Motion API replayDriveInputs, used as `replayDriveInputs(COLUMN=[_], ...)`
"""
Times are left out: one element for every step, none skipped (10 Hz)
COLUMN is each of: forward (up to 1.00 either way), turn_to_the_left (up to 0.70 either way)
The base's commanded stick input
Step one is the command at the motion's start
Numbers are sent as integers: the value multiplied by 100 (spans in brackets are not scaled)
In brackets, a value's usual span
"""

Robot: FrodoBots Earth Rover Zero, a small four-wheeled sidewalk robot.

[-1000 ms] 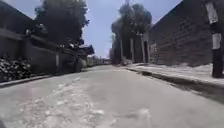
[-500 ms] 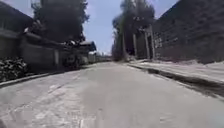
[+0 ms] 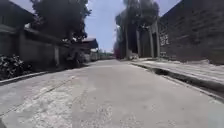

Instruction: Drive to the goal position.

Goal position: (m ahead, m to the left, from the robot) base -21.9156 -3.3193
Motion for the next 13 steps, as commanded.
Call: replayDriveInputs(forward=[100, 100, 100, 100, 100, 100, 100, 100, 100, 100, 100, 100, 100], turn_to_the_left=[-34, -23, -13, -2, 3, 3, 3, 3, 3, 3, 3, 3, 3])
